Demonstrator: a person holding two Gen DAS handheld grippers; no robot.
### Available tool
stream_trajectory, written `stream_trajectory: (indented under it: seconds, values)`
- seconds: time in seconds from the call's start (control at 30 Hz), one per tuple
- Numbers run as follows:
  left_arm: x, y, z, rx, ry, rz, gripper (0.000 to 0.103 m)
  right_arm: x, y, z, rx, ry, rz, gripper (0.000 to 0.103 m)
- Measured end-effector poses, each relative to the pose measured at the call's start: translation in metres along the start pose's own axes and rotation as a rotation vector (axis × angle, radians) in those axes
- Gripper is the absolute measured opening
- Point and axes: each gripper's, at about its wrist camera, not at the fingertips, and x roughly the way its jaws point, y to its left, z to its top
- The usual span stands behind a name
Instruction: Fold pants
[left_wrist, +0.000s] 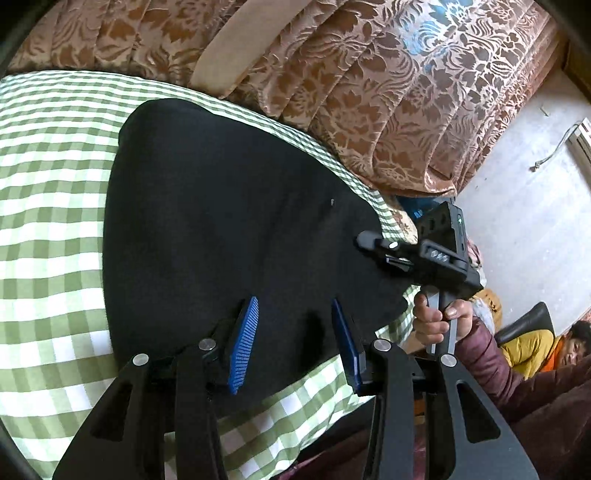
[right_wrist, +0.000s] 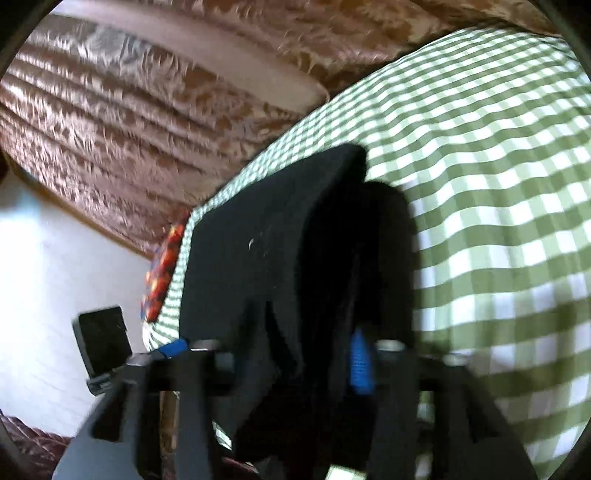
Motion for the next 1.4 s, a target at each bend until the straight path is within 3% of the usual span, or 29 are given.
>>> stream_trajectory:
  seconds: [0.1,0.17,0.33,0.43,0.57,0.6,0.67,0.77,0.93,1.03,1.1,1.27,1.3,1.33,1.4]
  values:
    - [-0.002,0.0,0.0,0.001,0.0,-0.008,0.04,-0.022,0.002,-0.002,0.018,-0.024,-0.052,0.059]
    - [-0.003,-0.001,-0.001,0.001,-0.005,-0.01,0.04,-0.042,0.005,-0.008,0.029,-0.041,-0.048,0.052]
    - [-0.004,-0.002,-0.001,-0.008,-0.019,-0.009,0.04,-0.073,0.029,-0.032,0.019,-0.036,0.003,0.047]
    - [-0.006,-0.003,0.0,-0.004,-0.022,-0.01,0.04,-0.07,0.042,-0.051,0.023,0.013,0.024,0.047]
    - [-0.008,-0.005,-0.001,0.006,-0.029,-0.008,0.04,-0.055,0.039,-0.057,0.077,0.014,0.017,0.046]
    - [-0.008,-0.005,-0.001,0.007,-0.029,-0.006,0.04,-0.049,0.037,-0.056,0.093,0.017,0.004,0.043]
    - [-0.009,-0.006,0.0,0.01,-0.03,-0.004,0.04,-0.04,0.034,-0.053,0.103,0.018,-0.035,0.015]
    - [-0.014,-0.009,0.001,0.022,-0.042,-0.007,0.04,-0.043,0.037,-0.054,0.082,0.009,-0.049,0.008]
    - [-0.028,-0.014,0.001,0.054,-0.062,-0.04,0.04,-0.064,0.052,-0.061,0.017,-0.004,-0.012,0.007]
    - [-0.025,-0.014,-0.006,0.078,-0.028,-0.026,0.04,-0.052,0.034,-0.069,0.04,0.035,-0.13,0.006]
    - [-0.013,-0.006,-0.013,0.062,0.02,0.006,0.04,-0.04,0.013,-0.076,0.085,0.061,-0.155,0.006]
    - [-0.01,-0.006,-0.015,0.048,0.017,-0.006,0.04,-0.041,0.009,-0.081,0.09,0.069,-0.117,0.008]
    - [-0.012,-0.008,-0.014,0.055,0.015,-0.01,0.04,-0.045,0.01,-0.078,0.086,0.078,-0.122,0.018]
    - [-0.012,-0.009,-0.012,0.063,0.013,-0.007,0.04,-0.051,0.009,-0.075,0.082,0.066,-0.132,0.035]
    - [-0.014,-0.011,-0.009,0.076,0.005,0.003,0.04,-0.066,0.011,-0.064,0.074,0.005,-0.126,0.039]
